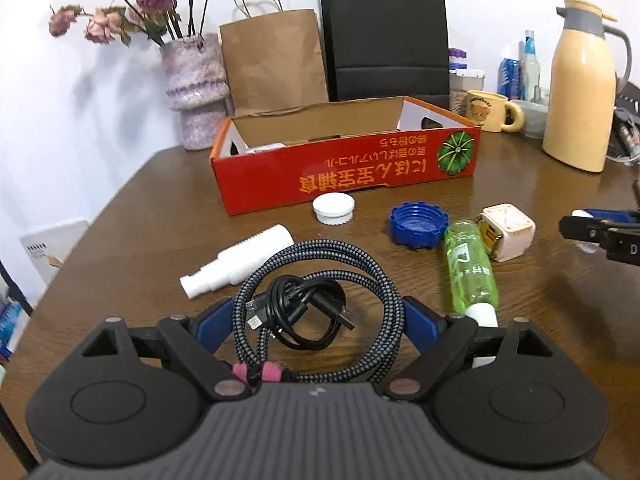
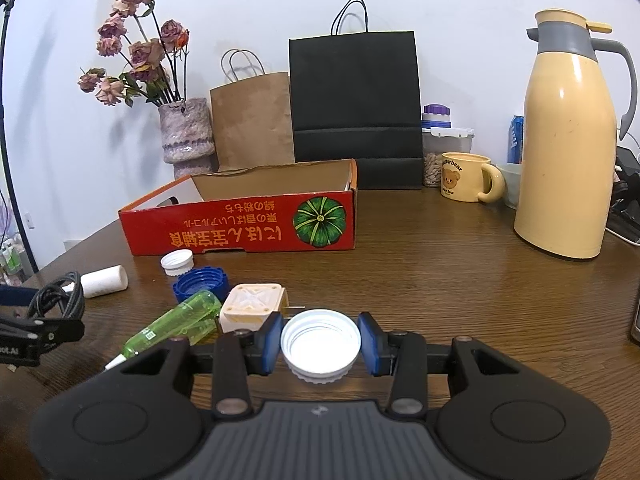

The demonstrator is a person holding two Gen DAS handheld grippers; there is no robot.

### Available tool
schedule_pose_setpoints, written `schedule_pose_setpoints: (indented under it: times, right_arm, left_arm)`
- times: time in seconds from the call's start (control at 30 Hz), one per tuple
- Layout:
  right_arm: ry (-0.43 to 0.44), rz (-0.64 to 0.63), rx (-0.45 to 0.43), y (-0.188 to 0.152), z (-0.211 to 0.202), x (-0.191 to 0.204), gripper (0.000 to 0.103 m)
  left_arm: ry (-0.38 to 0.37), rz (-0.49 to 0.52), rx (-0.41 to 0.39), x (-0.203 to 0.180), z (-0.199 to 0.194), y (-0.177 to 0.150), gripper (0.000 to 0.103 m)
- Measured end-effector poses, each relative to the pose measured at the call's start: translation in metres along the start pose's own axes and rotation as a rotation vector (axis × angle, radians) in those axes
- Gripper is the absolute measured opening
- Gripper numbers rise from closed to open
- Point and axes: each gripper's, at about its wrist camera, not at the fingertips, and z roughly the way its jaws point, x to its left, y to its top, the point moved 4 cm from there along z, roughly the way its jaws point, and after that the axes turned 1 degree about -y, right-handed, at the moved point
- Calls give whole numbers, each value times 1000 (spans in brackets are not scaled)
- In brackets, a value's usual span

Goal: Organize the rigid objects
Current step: 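Close the left gripper on the black braided cable while the right gripper holds the lid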

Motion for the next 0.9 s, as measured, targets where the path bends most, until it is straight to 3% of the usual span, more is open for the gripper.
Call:
schedule_pose_setpoints:
  times: [0.2, 0.8, 0.87, 0.9]
  right_arm:
    - [3, 2, 1, 0, 0, 0, 40]
    - [4, 4, -1, 0, 0, 1, 40]
    - [4, 4, 0, 0, 0, 1, 40]
    - [4, 4, 0, -1, 0, 1, 40]
  left_arm:
    - [19, 37, 23, -3, 6, -6, 89]
    - [28, 23, 87, -2, 26, -10, 90]
    - [36, 22, 84, -3, 25, -10, 91]
    - [46, 25, 76, -3, 24, -9, 97]
